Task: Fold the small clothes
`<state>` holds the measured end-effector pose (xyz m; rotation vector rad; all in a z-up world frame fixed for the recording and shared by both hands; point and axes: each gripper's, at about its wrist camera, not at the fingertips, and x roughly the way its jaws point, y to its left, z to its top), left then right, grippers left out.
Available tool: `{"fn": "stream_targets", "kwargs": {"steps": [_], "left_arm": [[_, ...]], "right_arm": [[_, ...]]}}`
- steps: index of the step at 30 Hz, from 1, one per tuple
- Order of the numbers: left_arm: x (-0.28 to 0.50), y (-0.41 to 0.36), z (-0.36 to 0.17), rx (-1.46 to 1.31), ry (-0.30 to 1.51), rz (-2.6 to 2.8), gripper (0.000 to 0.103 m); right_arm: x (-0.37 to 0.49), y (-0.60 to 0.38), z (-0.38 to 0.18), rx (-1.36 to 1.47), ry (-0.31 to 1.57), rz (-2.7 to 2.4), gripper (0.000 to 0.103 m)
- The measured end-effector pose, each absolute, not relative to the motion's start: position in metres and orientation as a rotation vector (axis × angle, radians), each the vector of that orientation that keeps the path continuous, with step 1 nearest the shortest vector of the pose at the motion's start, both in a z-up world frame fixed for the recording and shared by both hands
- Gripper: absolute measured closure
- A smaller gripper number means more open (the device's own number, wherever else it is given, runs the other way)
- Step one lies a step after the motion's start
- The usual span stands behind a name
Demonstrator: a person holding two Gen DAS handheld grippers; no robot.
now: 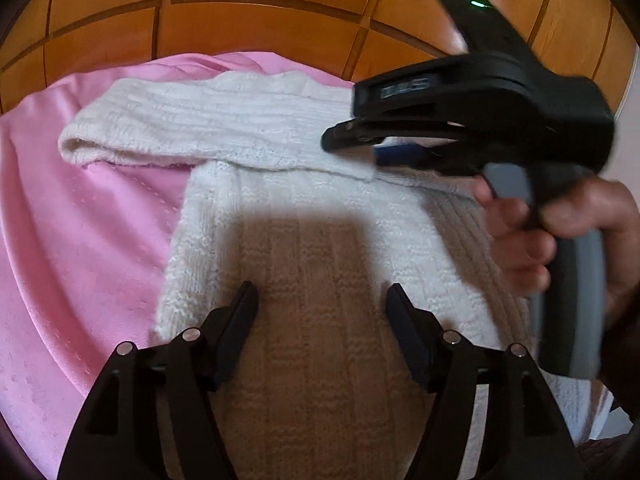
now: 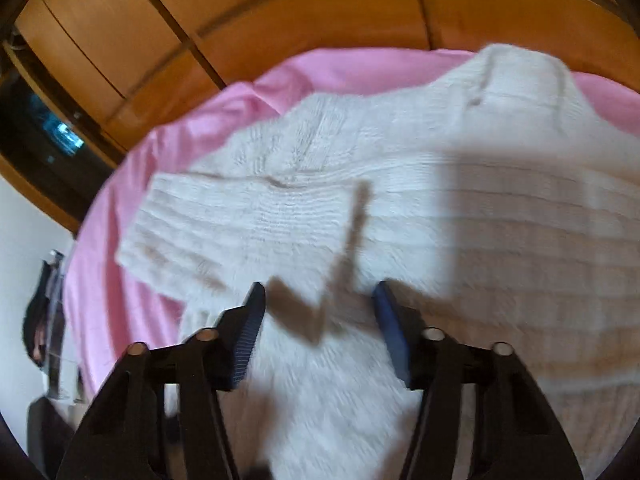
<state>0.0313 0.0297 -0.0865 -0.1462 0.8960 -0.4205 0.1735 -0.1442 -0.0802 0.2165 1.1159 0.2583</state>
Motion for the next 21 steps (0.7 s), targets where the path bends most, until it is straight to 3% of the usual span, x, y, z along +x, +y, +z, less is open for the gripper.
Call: {"fn": "stream_targets", "kwargs": {"steps": [2, 9, 13, 16, 21], "left_arm": [[0.031, 0.032, -0.087, -0.154, 0.892, -0.429, 0.035], [0.030, 0.029, -0.088, -0.131, 0.887, -0.433, 0.031], [0.029, 0.029, -0.088, -0.130, 0.894, -0.433, 0.031], [0.029, 0.027, -0.087, -0.118, 0.901, -0.428, 0.031], [0.032, 0.024, -0.086, -0.109, 0.914, -0.422, 0.031]], "right_arm": [[0.177, -0.138, -0.066, 0.168, 1.090, 0.256, 0.098], [0.145, -0.177, 0.047, 0.266, 0.807, 0.296, 0.098], [0.126, -0.224, 0.080, 0.342, 0.719, 0.245, 0.098], [0.109, -0.264, 0.080, 0.368, 0.703, 0.154, 0.098], [0.094, -0.333, 0.028, 0.429, 0.798, -0.043, 0.098]]}}
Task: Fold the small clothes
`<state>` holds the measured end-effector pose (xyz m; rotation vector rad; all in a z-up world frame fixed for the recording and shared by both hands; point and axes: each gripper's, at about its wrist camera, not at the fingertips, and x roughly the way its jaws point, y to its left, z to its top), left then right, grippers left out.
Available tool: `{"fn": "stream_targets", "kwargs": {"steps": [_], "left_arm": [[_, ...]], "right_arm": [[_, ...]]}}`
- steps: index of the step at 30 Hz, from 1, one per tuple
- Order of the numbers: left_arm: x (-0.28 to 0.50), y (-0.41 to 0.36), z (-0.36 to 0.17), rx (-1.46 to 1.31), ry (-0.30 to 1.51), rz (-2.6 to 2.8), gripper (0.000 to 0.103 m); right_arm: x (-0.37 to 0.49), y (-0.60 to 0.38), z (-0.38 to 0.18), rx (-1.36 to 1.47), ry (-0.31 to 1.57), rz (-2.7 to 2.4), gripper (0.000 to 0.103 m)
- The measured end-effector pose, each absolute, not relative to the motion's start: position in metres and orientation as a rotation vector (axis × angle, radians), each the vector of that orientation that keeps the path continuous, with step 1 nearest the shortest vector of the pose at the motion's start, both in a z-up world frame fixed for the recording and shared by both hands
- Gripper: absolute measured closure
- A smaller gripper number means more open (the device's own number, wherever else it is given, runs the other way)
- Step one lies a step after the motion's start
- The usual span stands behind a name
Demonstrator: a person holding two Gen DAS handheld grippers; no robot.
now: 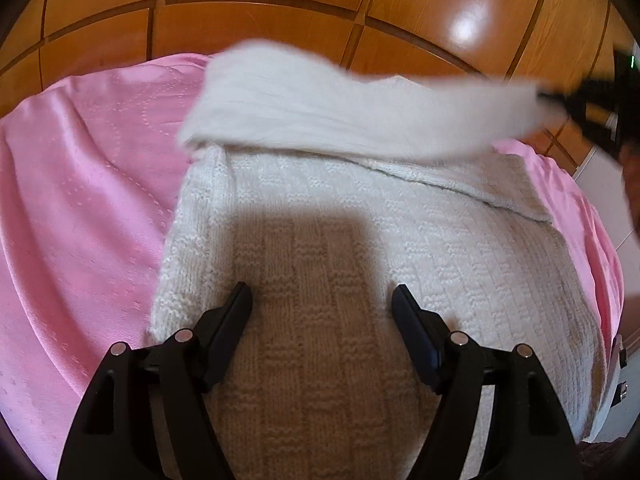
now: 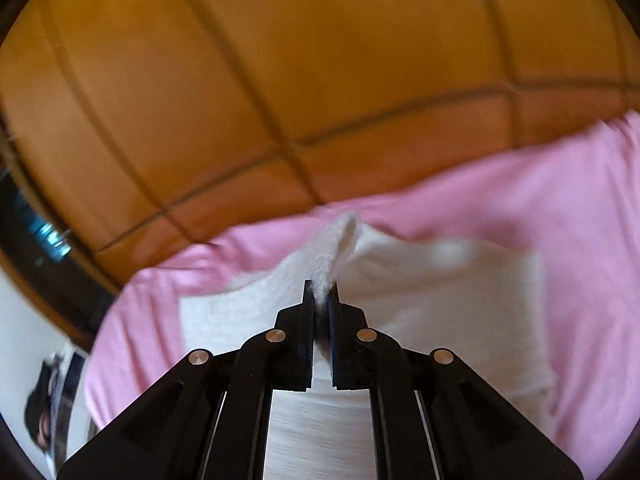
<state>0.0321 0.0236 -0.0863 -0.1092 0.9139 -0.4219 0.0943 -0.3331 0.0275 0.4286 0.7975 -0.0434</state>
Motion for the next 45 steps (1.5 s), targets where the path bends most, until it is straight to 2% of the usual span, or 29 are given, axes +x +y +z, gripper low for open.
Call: {"fn": "stream_targets", "kwargs": {"steps": [6, 9, 16, 24, 35, 37, 38, 39, 40, 42, 45], "left_arm": [[0.035, 0.020, -0.084, -0.090, 0.947, -0.416, 0.031], [0.038, 0.023, -0.079, -0.111, 0.980, -0.419, 0.031], [0.050, 0.059, -0.055, -0.311, 0.994, -0.438, 0.030], [0.122, 0.117, -0.033, -0.522, 0.940, -0.397, 0.028], [0.232, 0.106, -0.073, -0.662, 1.052, -0.414, 0.027], [0.245, 0.102, -0.086, -0.691, 1.079, -0.412, 0.031], [0.248, 0.100, -0.089, -0.707, 1.084, -0.419, 0.037], [0.251, 0.098, -0.091, -0.722, 1.084, -0.425, 0.063], [0.252, 0.096, -0.092, -0.732, 1.081, -0.441, 0.080], [0.242, 0.090, -0.077, -0.687, 1.001, -0.466, 0.091], [0.220, 0.077, -0.049, -0.524, 0.894, -0.403, 0.092]], "right_arm": [[0.094, -0.377, -0.049, 0.496, 0.927, -0.191, 0.098], [0.088, -0.387, -0.066, 0.527, 0.934, -0.239, 0.099], [0.085, -0.383, -0.067, 0.424, 0.938, -0.233, 0.099], [0.079, -0.377, -0.047, 0.356, 0.881, -0.223, 0.099], [0.084, -0.384, -0.066, 0.338, 0.930, -0.229, 0.099], [0.084, -0.384, -0.066, 0.334, 0.933, -0.230, 0.098], [0.085, -0.384, -0.066, 0.330, 0.935, -0.229, 0.099], [0.084, -0.384, -0.065, 0.327, 0.937, -0.228, 0.099], [0.085, -0.384, -0.065, 0.324, 0.938, -0.226, 0.098], [0.083, -0.384, -0.060, 0.312, 0.930, -0.228, 0.099], [0.077, -0.383, -0.045, 0.287, 0.880, -0.237, 0.098]]}}
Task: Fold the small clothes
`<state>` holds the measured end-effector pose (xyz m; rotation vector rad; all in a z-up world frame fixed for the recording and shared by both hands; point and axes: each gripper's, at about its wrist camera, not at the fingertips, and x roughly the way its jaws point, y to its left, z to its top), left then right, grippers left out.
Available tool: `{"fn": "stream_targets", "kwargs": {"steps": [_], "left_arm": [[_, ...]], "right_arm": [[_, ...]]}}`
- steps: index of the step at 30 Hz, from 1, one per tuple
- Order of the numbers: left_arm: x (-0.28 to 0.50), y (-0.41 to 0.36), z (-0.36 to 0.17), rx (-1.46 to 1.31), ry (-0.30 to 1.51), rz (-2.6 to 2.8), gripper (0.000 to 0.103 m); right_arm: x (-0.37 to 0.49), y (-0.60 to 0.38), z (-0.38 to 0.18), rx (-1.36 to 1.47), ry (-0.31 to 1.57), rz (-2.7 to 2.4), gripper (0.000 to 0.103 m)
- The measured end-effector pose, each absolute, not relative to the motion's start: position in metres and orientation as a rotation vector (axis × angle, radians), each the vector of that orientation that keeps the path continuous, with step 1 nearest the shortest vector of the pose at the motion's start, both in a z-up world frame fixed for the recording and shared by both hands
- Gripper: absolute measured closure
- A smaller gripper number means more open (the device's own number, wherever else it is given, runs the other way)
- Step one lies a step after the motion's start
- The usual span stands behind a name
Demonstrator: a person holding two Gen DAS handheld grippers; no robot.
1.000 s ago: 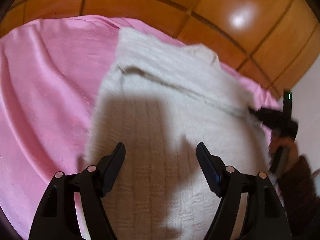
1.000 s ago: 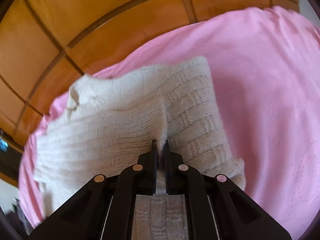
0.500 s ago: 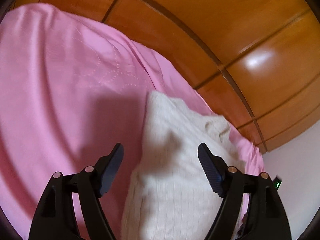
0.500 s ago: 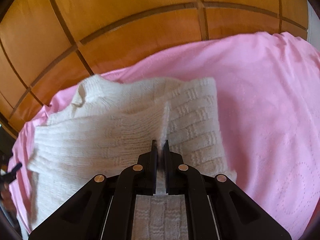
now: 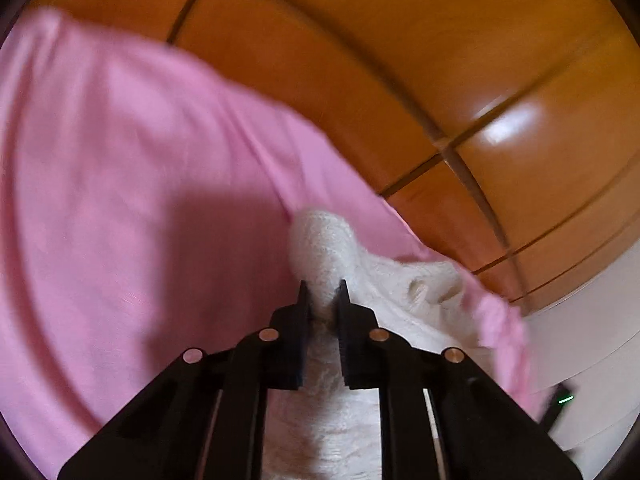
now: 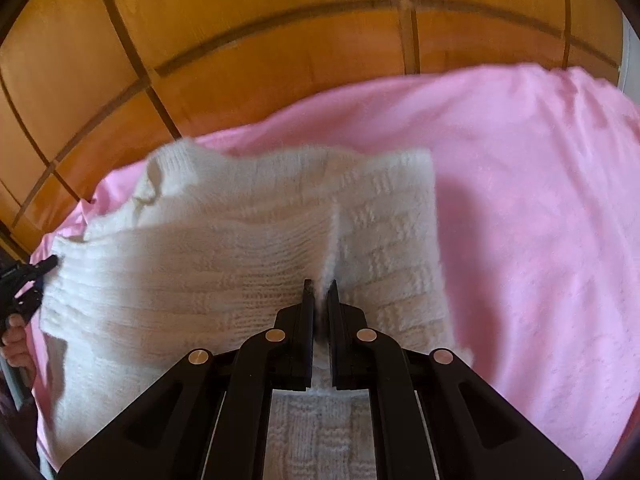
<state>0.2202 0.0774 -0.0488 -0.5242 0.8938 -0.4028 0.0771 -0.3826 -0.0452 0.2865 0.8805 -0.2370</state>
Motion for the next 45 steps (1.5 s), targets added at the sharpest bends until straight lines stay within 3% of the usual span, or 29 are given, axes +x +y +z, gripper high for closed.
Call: {"fn": "stream_targets", "kwargs": {"steps": [5, 10, 12, 15, 18, 22, 24, 29, 34, 37, 39, 45], "left_arm": [[0.219, 0.030, -0.066, -0.091, 0.928, -0.138, 0.091], [0.213, 0.036, -0.065, -0.099, 0.943, -0.021, 0.071], [0.195, 0.041, -0.046, -0.136, 0.895, -0.045, 0.073], [0.168, 0.038, -0.029, -0.139, 0.838, -0.130, 0.066], [0.147, 0.012, -0.032, -0.059, 0.847, -0.226, 0.065], [0.149, -0.015, -0.068, 0.065, 0.942, -0.215, 0.059], [0.150, -0.013, -0.076, 0.044, 0.929, -0.200, 0.057], [0.149, -0.013, -0.069, 0.017, 0.940, -0.165, 0.057], [0.130, -0.007, -0.051, -0.047, 0.947, -0.149, 0.047], [0.109, -0.001, -0.040, -0.057, 0.926, -0.142, 0.041], [0.097, 0.003, -0.035, -0.058, 0.919, -0.142, 0.040], [0.066, 0.014, -0.028, -0.046, 0.903, -0.135, 0.039]], "right_arm": [[0.085, -0.382, -0.069, 0.243, 0.940, -0.271, 0.098], [0.085, -0.381, -0.070, 0.248, 0.935, -0.283, 0.098], [0.083, -0.383, -0.065, 0.257, 0.934, -0.274, 0.089], [0.074, -0.379, -0.044, 0.244, 0.875, -0.280, 0.071], [0.073, -0.366, -0.031, 0.238, 0.837, -0.228, 0.061], [0.087, -0.333, -0.041, 0.150, 0.872, -0.163, 0.060], [0.097, -0.325, -0.064, 0.100, 0.945, -0.172, 0.051], [0.094, -0.323, -0.081, 0.062, 0.887, -0.184, 0.047], [0.090, -0.328, -0.078, 0.085, 0.873, -0.176, 0.046], [0.091, -0.321, -0.073, 0.063, 0.872, -0.183, 0.037], [0.084, -0.319, -0.068, 0.071, 0.877, -0.190, 0.025], [0.058, -0.316, -0.057, 0.126, 0.887, -0.194, 0.022]]}}
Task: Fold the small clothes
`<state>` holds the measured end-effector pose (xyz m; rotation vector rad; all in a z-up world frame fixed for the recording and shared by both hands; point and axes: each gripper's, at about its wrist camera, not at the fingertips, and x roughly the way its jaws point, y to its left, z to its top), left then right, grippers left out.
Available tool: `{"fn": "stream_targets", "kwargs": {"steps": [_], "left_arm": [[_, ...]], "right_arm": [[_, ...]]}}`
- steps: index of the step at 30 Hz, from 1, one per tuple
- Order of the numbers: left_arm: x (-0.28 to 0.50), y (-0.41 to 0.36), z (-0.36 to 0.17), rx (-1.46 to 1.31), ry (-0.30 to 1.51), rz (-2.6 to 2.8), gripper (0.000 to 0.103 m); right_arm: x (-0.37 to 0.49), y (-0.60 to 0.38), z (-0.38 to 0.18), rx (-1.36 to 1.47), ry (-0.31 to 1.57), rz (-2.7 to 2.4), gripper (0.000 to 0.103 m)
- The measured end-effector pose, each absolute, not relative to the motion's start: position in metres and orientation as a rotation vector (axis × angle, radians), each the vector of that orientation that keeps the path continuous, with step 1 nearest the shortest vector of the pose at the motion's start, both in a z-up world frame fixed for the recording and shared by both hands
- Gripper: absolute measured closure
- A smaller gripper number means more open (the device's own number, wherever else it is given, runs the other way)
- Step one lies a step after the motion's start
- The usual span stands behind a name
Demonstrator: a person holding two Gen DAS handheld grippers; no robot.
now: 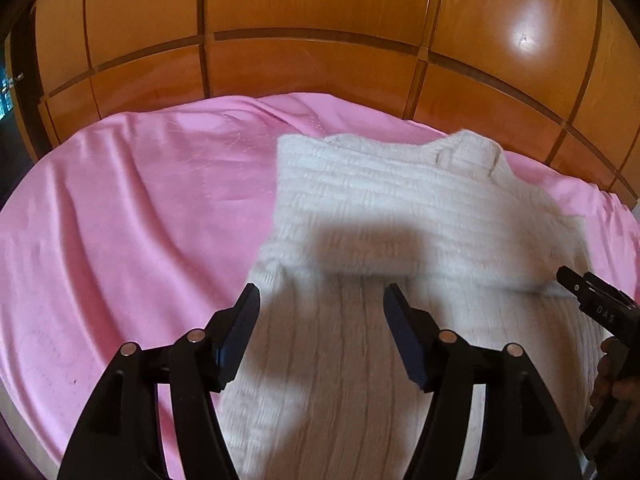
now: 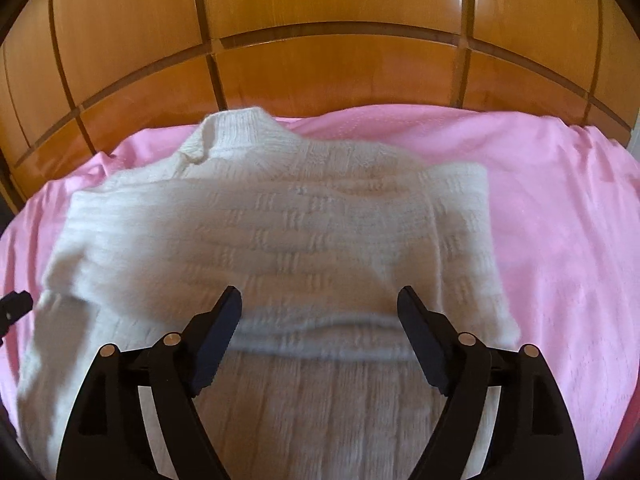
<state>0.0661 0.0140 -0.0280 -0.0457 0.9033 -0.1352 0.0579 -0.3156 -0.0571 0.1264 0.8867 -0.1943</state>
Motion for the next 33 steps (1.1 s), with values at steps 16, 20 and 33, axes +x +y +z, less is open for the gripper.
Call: {"fn": "stream_targets", "kwargs": {"steps": [16, 20, 33], "left_arm": [[0.022, 0.044, -0.038, -0.074, 0.936, -0.126, 0.039], [0.004, 0.060, -0.045, -0.055, 0.953, -0.142, 0.039], [-0.072, 0.102, -0.059, -0.048, 1.081, -0.365, 0.060]], "right_arm": [[-0.022, -0.329, -0.059, 0.162, 0.956, -0.210, 0.022], [-0.047, -0.349, -0.053, 0.164, 0.960, -0.263, 0.022], [-0.158, -0.359, -0.066, 0.329, 1.163, -0.071, 0.042]]}}
